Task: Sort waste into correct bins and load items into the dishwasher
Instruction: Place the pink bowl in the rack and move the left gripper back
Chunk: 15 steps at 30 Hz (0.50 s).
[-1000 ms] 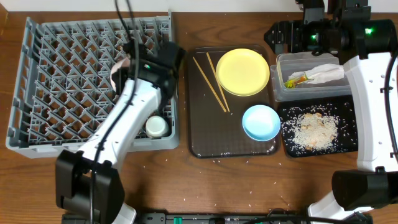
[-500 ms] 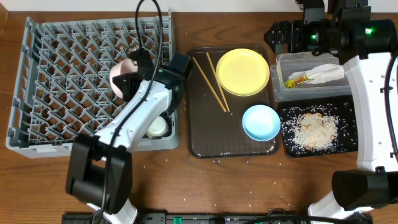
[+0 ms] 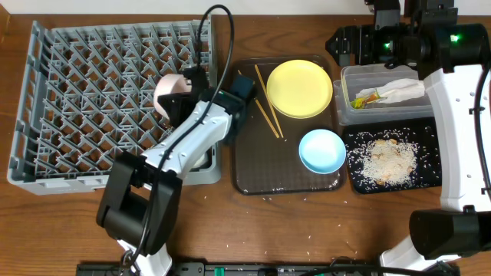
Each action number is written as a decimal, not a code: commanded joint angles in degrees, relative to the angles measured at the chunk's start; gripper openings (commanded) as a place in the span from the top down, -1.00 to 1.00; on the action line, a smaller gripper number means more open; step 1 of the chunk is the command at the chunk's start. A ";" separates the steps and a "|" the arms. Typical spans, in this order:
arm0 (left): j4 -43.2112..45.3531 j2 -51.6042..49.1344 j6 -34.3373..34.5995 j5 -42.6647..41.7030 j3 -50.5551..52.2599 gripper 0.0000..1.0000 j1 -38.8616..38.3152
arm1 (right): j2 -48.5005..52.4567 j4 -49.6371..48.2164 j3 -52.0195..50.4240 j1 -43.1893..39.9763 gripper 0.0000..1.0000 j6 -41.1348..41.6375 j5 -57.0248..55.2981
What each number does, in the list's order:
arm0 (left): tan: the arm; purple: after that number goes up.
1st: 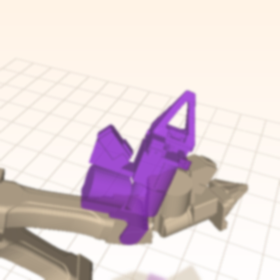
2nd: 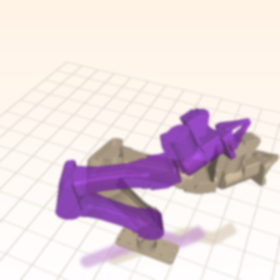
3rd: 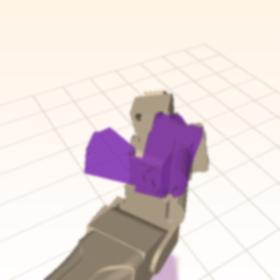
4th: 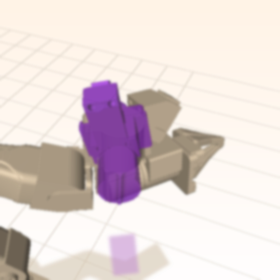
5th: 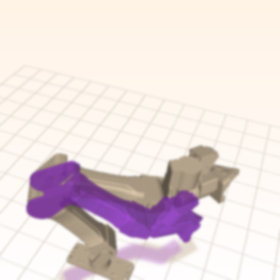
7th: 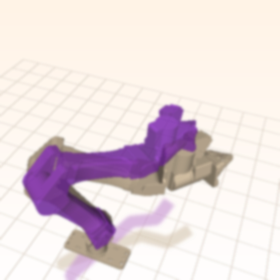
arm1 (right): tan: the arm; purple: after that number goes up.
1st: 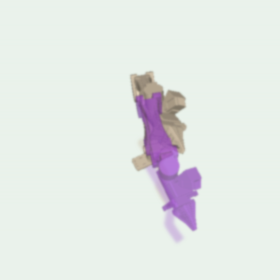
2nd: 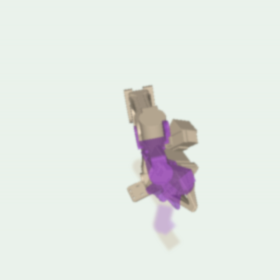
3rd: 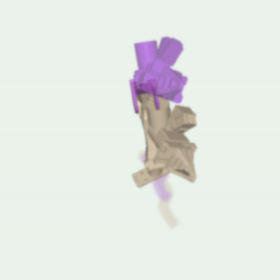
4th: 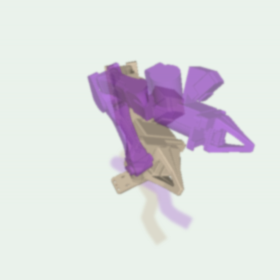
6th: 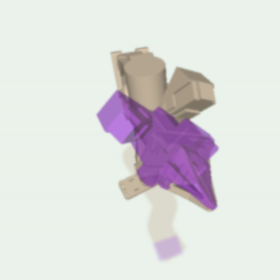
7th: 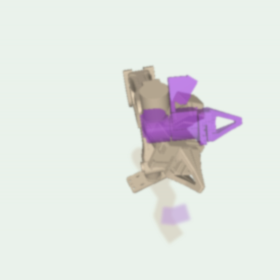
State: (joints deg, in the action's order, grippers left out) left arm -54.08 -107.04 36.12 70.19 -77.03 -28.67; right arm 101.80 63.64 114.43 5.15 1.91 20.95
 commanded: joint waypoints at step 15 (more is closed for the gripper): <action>-3.58 1.29 -0.13 -27.54 -0.20 0.31 -0.83 | -0.11 0.09 0.61 0.07 -0.98 0.17 -0.15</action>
State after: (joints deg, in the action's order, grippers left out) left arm -57.39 -107.04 36.10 51.24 -76.84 -29.32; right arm 101.80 63.61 114.43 5.15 1.89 20.95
